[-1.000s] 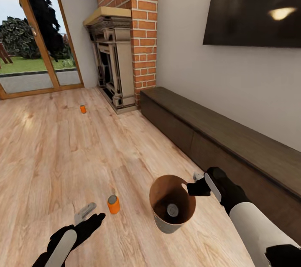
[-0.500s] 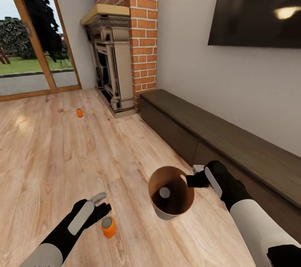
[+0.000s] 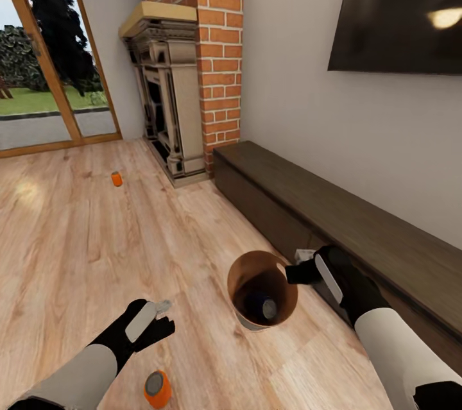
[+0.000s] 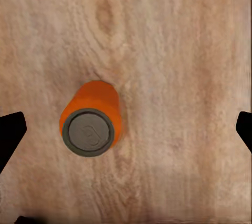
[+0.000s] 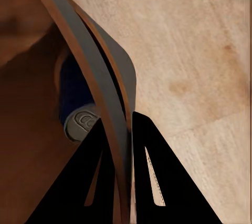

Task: Put the three can of soda from the living room inside the tash can in the kitchen.

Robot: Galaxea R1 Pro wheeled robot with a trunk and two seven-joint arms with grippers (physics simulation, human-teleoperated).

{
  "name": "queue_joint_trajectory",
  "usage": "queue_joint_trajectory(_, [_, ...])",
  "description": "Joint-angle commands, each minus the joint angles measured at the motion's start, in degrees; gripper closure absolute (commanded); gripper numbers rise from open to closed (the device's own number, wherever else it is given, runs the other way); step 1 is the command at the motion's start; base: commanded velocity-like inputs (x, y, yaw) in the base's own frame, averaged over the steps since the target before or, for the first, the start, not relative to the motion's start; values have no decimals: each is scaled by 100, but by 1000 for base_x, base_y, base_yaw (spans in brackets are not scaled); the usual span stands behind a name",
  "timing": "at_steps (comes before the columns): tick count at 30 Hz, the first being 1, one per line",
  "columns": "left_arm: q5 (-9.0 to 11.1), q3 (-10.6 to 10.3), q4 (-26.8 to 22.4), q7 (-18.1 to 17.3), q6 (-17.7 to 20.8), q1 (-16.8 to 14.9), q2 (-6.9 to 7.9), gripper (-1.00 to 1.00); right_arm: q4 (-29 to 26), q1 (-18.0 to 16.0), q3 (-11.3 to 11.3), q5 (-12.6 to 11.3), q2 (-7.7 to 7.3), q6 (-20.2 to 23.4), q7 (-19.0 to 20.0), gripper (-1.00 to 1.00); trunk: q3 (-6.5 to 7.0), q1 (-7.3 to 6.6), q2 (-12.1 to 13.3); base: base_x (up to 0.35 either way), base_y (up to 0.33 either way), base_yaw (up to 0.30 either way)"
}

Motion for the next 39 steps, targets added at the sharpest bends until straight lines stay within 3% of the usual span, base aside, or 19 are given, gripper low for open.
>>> queue_joint_trajectory(1, [-292,28,15,149,64,-18,-219,-100,-209,90,-5,-203,-6,11,22,100,0,0,0,30,0,0])
queue_joint_trajectory(4, [-357,42,54,397,225,11,-249,-100,-313,137,4,-204,4,11,20,100,-66,7,-4,14,0,0])
queue_joint_trajectory(11, [-433,2,184,405,325,22,-199,-100,-556,228,10,-203,-1,11,19,100,-221,25,-14,1,0,0])
queue_joint_trajectory(13, [-489,-5,223,277,311,23,-155,-100,-644,265,7,-203,-1,11,19,100,-265,31,-16,0,0,0])
queue_joint_trajectory(15, [-754,-10,250,-18,225,24,-125,-100,-784,306,5,-214,-12,11,24,100,-310,36,-19,0,0,0])
queue_joint_trajectory(16, [-940,-9,265,-299,54,24,-113,-100,-1080,434,1,-231,-21,11,27,100,-332,38,-20,0,0,0])
queue_joint_trajectory(18, [-1013,-12,271,-509,-25,25,-112,-100,-1603,657,-10,-245,-41,11,31,100,-376,43,-23,0,0,0])
queue_joint_trajectory(21, [-1036,-13,272,-582,-59,25,-119,-100,-2048,825,-23,-255,-129,11,36,100,-443,51,-27,0,0,0])
queue_joint_trajectory(28, [-1035,-13,280,-605,-191,31,-138,-100,-2178,867,-39,-275,-309,11,41,100,-598,69,-36,0,0,0])
queue_joint_trajectory(32, [-1039,-13,281,-694,-236,54,-152,-100,-2252,865,-33,-545,-538,11,45,100,-686,80,-42,0,0,0])
queue_joint_trajectory(39, [-1048,-13,311,-754,-255,88,-127,-100,-2311,867,0,-763,-651,11,47,100,-842,98,-51,0,0,0])
